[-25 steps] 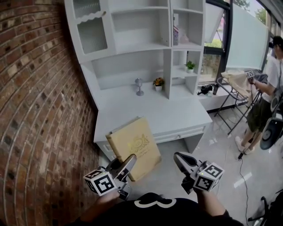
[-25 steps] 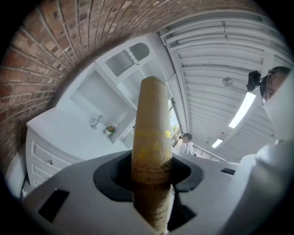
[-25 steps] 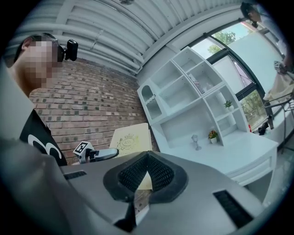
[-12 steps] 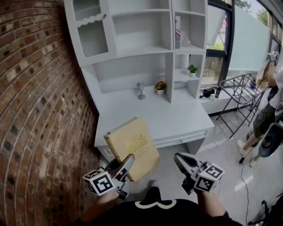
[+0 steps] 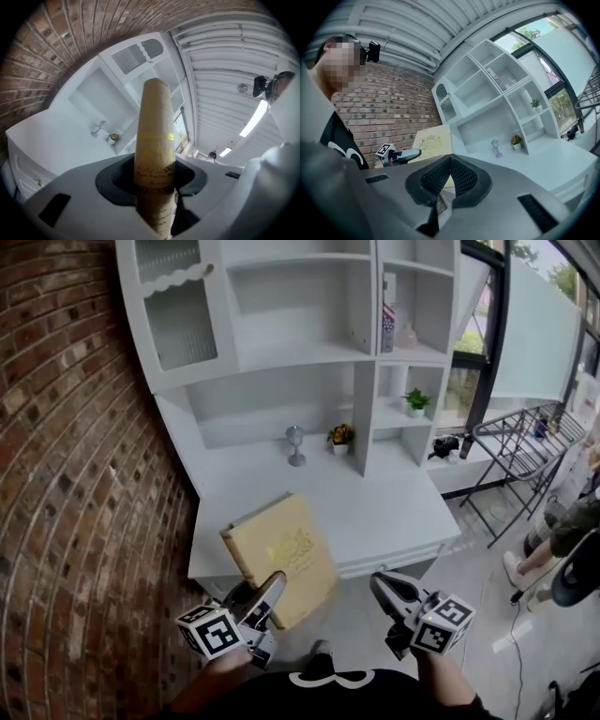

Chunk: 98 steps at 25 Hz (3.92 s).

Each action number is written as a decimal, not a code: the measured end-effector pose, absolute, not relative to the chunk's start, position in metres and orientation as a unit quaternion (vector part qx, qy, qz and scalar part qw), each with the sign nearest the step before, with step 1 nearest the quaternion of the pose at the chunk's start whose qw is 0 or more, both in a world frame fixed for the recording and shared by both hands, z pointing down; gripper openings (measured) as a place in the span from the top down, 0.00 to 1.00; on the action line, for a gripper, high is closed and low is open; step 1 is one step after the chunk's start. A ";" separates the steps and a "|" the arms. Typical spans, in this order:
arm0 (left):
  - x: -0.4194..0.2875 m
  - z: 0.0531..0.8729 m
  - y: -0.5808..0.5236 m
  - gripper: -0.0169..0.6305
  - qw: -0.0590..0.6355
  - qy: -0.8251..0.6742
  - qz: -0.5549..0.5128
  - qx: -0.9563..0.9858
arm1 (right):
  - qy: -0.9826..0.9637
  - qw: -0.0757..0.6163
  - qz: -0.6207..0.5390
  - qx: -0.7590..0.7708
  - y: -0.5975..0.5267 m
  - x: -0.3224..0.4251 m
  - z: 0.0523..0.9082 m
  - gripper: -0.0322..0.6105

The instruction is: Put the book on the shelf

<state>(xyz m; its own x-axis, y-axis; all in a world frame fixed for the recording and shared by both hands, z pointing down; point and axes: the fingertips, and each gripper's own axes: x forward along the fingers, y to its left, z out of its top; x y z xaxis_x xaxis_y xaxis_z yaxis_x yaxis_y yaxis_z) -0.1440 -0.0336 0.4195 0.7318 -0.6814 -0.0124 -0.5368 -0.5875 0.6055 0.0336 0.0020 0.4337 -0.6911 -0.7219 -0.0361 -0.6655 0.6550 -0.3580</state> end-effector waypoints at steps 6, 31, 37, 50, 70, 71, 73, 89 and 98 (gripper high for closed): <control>-0.127 0.420 -0.109 0.67 0.304 -0.336 -0.125 0.882 | 0.907 0.080 -0.160 -0.381 -0.074 0.040 0.427 0.93; -0.127 0.354 -0.286 0.67 0.233 -0.345 -0.134 0.899 | 0.907 0.071 -0.149 -0.388 -0.235 0.043 0.399 0.93; -0.113 0.328 -0.294 0.67 0.205 -0.352 -0.147 0.901 | 0.919 0.080 -0.131 -0.362 -0.248 0.045 0.380 0.93; -0.095 0.255 -0.335 0.67 0.128 -0.396 -0.182 0.891 | 0.946 0.071 -0.122 -0.292 -0.298 0.054 0.362 0.93; -0.094 0.118 -0.415 0.67 -0.072 -0.498 -0.163 0.849 | 0.967 0.080 -0.040 -0.238 -0.337 0.051 0.306 0.93; -0.094 0.113 -0.421 0.67 -0.076 -0.501 -0.163 0.846 | 0.967 0.080 -0.039 -0.238 -0.338 0.051 0.306 0.93; -0.094 0.103 -0.434 0.67 -0.087 -0.511 -0.159 0.840 | 0.967 0.080 -0.037 -0.238 -0.341 0.052 0.305 0.93; -0.081 0.102 -0.551 0.67 -0.065 -0.562 -0.102 0.819 | 0.961 0.076 -0.032 -0.264 -0.365 0.076 0.308 0.93; -0.072 0.116 -0.587 0.67 -0.052 -0.575 -0.076 0.813 | 0.956 0.084 -0.051 -0.276 -0.381 0.084 0.313 0.93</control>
<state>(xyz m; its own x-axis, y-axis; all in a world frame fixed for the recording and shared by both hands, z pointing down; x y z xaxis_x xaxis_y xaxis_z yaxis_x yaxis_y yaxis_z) -0.0724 -0.5874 0.1156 0.3264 -0.9273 -0.1832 -0.9432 -0.3323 0.0016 0.0836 -0.3806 0.3126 -0.8339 -0.5357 -0.1327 -0.5185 0.8428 -0.1443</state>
